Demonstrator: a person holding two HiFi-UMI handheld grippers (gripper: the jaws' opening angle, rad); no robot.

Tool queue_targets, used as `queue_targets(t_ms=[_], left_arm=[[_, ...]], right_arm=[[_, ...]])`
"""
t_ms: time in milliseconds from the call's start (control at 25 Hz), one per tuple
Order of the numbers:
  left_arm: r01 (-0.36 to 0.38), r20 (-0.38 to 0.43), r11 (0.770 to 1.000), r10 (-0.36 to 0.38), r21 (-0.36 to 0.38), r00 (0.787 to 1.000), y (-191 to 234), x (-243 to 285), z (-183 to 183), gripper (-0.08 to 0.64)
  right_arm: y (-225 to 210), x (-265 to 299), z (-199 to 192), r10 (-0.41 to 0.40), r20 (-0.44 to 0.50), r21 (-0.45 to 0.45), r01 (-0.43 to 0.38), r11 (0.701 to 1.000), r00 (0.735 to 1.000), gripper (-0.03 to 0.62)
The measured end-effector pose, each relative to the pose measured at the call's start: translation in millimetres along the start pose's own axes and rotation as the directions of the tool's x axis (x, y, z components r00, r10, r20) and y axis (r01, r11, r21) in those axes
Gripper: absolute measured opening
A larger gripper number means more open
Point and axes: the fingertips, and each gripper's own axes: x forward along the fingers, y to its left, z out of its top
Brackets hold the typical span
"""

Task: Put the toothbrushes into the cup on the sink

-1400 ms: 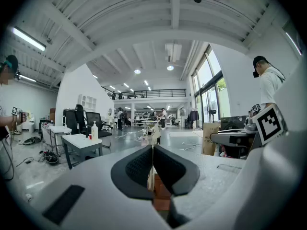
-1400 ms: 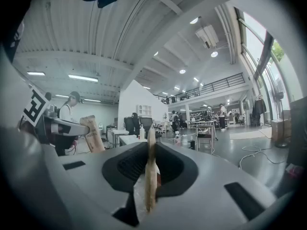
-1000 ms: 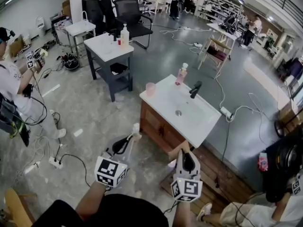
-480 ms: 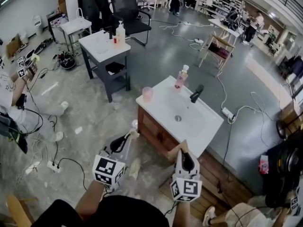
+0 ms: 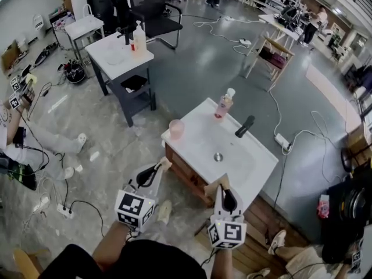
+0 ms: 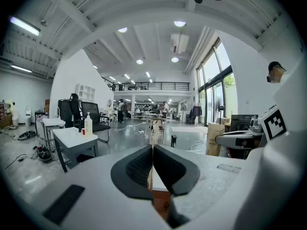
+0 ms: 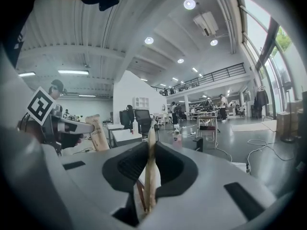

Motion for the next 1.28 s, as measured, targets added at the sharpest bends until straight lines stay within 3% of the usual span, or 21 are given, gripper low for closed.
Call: queue_targets(t_ms=[440, 1280], left_arm=[[-0.024, -0.046, 1.0, 0.023, -0.018, 0.999, 57.7, 68.9, 3.1, 0.005], [-0.135, -0.077, 0.989, 0.13, -0.059, 0.989, 168.5, 121.2, -5.2, 0.005]], right_arm=[[-9.4, 98.5, 0.5, 0.031, -0.031, 0.024, -0.031, 0.999, 0.999, 0.051], [42.8, 256.8, 49.9, 0.197, 0.065, -0.024, -0.195, 0.98, 0.978, 0.051]])
